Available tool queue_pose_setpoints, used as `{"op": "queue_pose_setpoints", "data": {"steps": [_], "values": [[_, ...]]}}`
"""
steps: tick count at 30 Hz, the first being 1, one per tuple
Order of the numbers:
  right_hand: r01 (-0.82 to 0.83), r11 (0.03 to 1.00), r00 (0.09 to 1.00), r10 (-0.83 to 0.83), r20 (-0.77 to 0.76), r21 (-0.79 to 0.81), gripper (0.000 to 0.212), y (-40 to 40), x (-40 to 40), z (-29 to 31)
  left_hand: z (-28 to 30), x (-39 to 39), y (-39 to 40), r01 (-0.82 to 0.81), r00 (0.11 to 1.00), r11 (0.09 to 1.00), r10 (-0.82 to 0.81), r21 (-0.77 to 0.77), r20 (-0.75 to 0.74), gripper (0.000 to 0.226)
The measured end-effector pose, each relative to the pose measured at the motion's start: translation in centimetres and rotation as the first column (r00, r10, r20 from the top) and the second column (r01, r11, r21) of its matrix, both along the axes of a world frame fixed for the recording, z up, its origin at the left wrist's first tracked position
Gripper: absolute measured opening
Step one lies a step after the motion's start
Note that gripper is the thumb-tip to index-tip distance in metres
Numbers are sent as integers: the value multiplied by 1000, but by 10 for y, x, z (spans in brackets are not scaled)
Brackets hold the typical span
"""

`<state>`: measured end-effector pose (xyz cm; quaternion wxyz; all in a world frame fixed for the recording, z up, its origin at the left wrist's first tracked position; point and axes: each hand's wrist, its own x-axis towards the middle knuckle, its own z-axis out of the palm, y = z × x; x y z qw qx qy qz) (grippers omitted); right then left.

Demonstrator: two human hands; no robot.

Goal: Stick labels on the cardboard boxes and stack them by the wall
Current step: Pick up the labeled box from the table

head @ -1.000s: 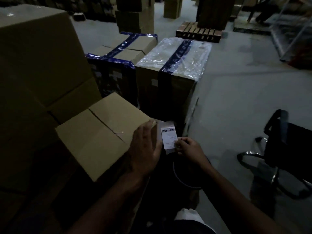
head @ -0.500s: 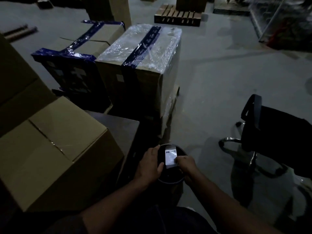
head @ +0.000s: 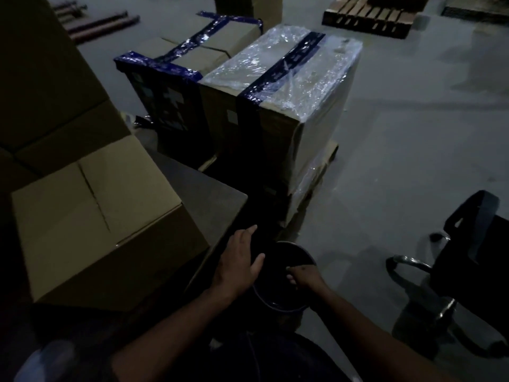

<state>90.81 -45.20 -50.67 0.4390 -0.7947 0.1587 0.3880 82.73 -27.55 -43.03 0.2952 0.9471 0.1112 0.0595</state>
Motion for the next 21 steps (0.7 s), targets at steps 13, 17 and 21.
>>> {"op": "queue_pose_setpoints", "data": {"steps": [13,17,21], "values": [[-595,725,662,195,724,348,12,153,14,180,112,-24,48,-378,809,926,333,-5,485,57],[-733,660,442,280,852,164,27,194,7,204,123,-49,87,-571,718,821,491,13,493,57],[-806,584,223,449,865,-95,43,227,-2,199,121,-79,125,-737,623,676,675,7,395,58]]}}
